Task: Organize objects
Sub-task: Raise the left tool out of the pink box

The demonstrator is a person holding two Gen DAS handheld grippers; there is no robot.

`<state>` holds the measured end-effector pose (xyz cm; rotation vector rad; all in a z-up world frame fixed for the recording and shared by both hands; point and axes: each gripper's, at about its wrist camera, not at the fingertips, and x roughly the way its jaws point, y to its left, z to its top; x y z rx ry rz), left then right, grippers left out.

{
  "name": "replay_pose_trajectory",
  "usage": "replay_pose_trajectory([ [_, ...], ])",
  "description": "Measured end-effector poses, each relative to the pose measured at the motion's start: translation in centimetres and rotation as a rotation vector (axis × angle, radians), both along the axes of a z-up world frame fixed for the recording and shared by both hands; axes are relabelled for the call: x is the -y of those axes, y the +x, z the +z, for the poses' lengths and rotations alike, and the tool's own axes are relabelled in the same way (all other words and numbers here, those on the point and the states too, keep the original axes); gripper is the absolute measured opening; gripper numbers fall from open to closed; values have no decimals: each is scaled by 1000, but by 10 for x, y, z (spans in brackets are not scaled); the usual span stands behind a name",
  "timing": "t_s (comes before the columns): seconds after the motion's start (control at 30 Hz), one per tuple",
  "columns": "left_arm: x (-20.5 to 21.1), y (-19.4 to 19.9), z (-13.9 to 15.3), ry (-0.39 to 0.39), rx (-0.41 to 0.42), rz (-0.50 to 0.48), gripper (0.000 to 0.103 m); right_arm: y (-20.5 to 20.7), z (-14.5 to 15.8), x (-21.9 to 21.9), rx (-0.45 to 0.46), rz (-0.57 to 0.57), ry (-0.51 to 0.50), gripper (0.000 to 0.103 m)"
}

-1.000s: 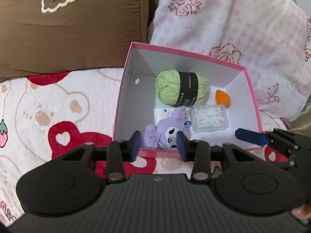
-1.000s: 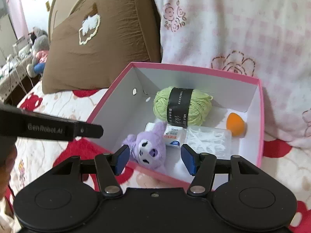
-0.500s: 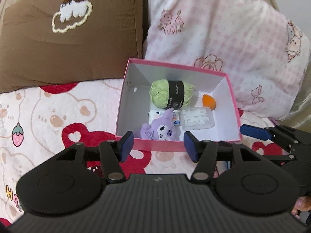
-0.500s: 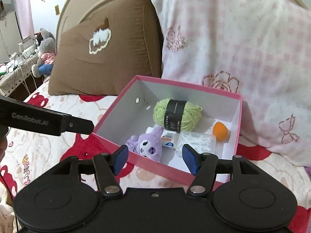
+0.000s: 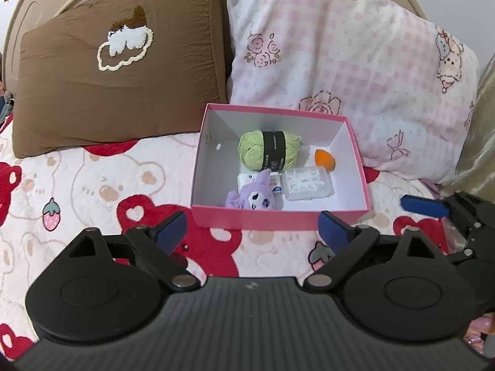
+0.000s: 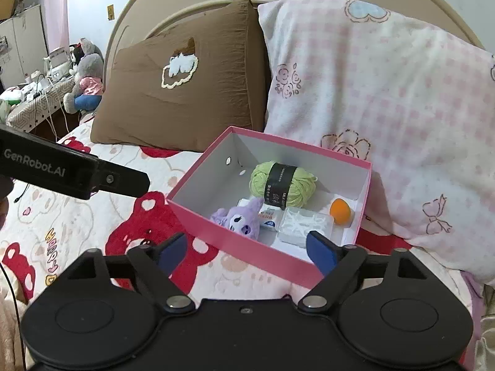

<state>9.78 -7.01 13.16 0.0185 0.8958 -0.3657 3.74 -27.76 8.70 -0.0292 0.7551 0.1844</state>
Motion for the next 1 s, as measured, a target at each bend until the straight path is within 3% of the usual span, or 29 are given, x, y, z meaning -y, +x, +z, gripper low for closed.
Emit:
replay_pose_trajectory([
  [0.07, 0, -7, 1, 22, 10, -10, 97, -7, 2, -1, -7, -3, -7, 97],
  [0.47, -1, -47, -4, 83, -27, -64, 98, -53, 14, 6, -39, 0, -7, 97],
  [0.77, 15, -74, -3, 71, -33, -164, 98, -90, 22, 19, -40, 7, -24, 97],
  [1.0, 33, -81, -19, 35, -78, -209, 98, -114, 6, 33, -39, 35, -4, 97],
])
